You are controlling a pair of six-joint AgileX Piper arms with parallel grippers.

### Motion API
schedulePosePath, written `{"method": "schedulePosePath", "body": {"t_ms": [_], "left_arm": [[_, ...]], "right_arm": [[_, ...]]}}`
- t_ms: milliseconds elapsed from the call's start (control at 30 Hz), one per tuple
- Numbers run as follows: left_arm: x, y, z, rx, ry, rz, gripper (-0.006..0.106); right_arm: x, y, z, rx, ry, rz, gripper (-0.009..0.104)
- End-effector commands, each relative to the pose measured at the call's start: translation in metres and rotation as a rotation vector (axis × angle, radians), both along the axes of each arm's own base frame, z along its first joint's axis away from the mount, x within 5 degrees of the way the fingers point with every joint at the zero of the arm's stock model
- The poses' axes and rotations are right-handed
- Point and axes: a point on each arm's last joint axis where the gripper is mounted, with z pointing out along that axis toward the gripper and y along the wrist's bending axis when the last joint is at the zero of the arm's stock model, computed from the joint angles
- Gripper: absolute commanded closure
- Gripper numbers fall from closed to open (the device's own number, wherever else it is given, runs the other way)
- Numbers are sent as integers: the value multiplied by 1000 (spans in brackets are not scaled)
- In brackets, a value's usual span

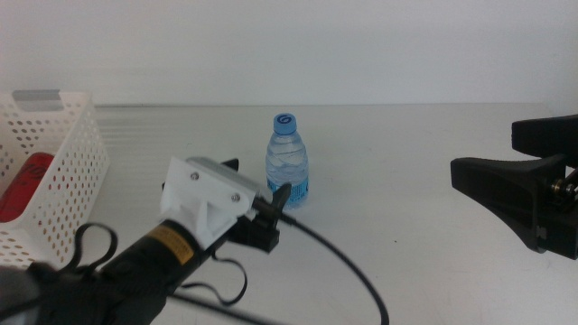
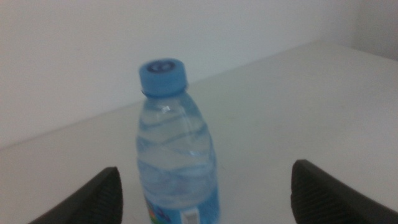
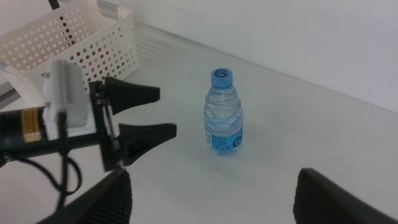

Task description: Use arms to grab the bottles and put them into the dustbin to the left of the table.

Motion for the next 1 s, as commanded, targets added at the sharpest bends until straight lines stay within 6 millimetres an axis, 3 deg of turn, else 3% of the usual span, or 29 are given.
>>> {"method": "schedulePosePath", "body": {"t_ms": [0, 333, 967], "left_arm": [[13, -2, 24, -111, -120, 22, 13], [53, -13, 14, -119, -111, 3, 13], [93, -37, -17, -118, -72, 10, 13]], "right_arm": [[1, -2, 16, 54, -91, -16, 27], [1, -2, 16, 54, -91, -16, 27], [1, -2, 16, 55, -91, -16, 27]]}}
